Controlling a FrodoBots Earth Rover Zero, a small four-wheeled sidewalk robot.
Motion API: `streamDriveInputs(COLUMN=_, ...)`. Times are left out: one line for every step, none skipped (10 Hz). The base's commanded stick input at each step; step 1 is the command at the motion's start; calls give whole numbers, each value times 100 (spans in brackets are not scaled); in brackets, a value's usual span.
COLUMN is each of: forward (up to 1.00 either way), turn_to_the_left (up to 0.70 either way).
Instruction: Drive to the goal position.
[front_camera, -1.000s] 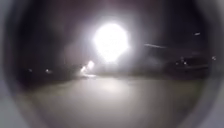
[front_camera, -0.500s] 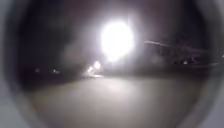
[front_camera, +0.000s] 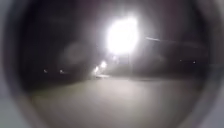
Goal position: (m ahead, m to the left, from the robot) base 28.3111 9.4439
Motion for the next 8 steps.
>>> streamDriveInputs(forward=100, turn_to_the_left=-7)
streamDriveInputs(forward=100, turn_to_the_left=-12)
streamDriveInputs(forward=100, turn_to_the_left=-17)
streamDriveInputs(forward=100, turn_to_the_left=-17)
streamDriveInputs(forward=100, turn_to_the_left=-16)
streamDriveInputs(forward=100, turn_to_the_left=-8)
streamDriveInputs(forward=100, turn_to_the_left=-4)
streamDriveInputs(forward=100, turn_to_the_left=-2)
